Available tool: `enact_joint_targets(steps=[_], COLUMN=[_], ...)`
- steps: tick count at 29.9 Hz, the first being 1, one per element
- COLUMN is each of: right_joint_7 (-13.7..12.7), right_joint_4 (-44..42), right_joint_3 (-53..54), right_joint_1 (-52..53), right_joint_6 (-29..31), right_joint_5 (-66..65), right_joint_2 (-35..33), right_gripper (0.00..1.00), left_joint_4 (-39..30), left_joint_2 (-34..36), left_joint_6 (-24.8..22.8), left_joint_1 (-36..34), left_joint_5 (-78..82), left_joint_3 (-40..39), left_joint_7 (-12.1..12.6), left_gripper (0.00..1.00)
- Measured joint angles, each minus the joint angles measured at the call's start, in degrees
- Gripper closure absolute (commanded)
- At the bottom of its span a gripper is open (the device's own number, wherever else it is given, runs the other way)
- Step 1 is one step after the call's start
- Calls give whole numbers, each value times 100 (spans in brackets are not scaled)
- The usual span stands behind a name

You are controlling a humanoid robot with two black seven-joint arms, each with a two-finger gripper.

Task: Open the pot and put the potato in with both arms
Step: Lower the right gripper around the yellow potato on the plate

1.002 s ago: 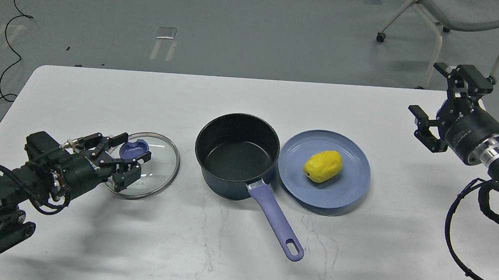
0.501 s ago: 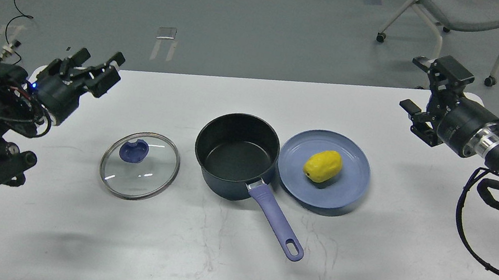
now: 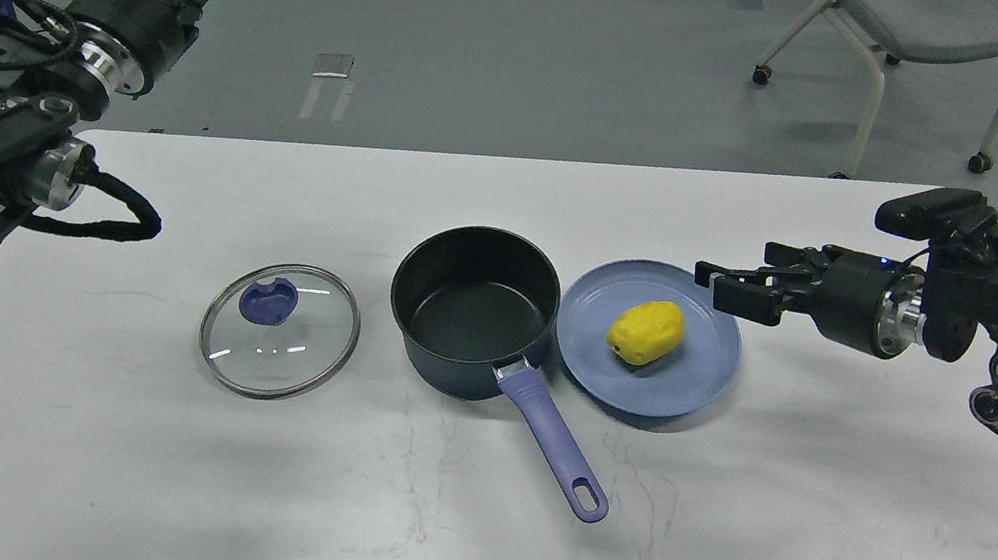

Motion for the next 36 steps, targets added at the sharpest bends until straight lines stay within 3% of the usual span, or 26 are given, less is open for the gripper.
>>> enact_joint_targets(steps=[4, 9, 14, 36], right_joint_7=[69, 543, 770, 814], right_joint_4=[-397, -1109, -1637, -2256], right_joint_3=[-296, -676, -1091, -1479], right_joint_1=[88, 263, 554, 461], right_joint_6=[-172, -561, -976, -1377], right_joint_5=[-597, -1168, -1219, -1229], right_joint_2=[360, 912, 1347, 1610], right_gripper=[0, 1, 1, 3], left_joint_4=[-1, 5, 14, 43], left_joint_2=[5, 50, 84, 98], left_joint_6=[-5, 1, 10, 28], left_joint_1=[57, 167, 227, 311], left_joint_5=[-27, -29, -15, 62], left_joint_3=[-62, -70, -61, 42], left_joint_7=[153, 162, 129, 111], left_gripper=[2, 2, 2, 2])
